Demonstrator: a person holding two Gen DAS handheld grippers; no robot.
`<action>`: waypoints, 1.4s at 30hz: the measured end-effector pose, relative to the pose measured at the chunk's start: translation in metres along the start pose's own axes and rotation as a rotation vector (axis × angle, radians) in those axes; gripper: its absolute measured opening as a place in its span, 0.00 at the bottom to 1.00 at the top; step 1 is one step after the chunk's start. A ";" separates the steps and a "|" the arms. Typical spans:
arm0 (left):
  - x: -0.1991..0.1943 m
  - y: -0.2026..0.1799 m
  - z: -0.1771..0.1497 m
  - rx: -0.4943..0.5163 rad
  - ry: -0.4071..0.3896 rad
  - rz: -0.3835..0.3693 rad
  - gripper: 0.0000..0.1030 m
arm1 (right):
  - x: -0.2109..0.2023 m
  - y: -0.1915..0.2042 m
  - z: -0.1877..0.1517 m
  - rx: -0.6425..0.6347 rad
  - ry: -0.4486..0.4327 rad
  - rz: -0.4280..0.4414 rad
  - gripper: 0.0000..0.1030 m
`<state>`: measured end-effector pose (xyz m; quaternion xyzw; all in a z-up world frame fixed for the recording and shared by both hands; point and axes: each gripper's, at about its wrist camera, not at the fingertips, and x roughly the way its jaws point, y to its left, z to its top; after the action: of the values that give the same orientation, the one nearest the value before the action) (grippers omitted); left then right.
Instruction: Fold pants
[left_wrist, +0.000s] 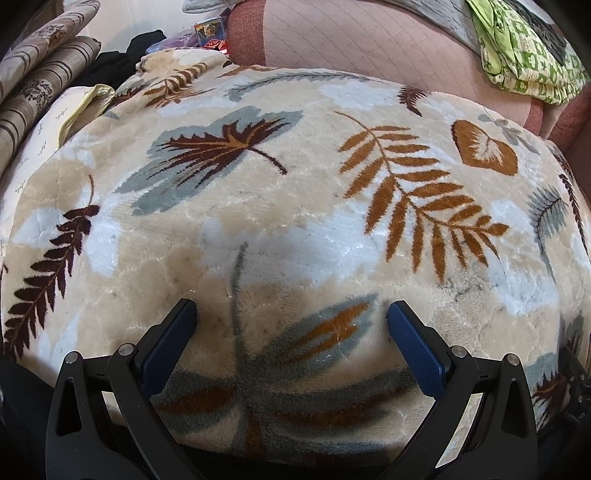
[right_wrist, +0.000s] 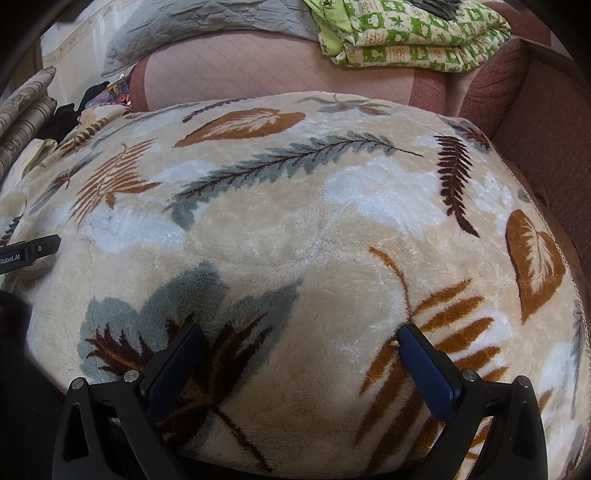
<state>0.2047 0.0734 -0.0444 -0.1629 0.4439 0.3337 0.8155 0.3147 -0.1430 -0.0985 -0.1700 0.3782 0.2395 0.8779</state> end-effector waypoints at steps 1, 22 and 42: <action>0.000 0.000 0.000 -0.001 -0.001 -0.002 1.00 | 0.000 0.000 0.000 0.000 0.001 -0.001 1.00; -0.168 0.026 -0.098 0.190 -0.205 -0.275 1.00 | -0.171 -0.091 -0.051 0.189 -0.302 0.225 1.00; -0.143 0.051 -0.127 0.015 -0.100 -0.327 0.99 | -0.102 -0.107 -0.173 0.505 -0.172 0.557 0.39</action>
<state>0.0363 -0.0180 0.0055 -0.2098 0.3727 0.2010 0.8813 0.2118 -0.3437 -0.1233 0.1813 0.3817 0.3814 0.8221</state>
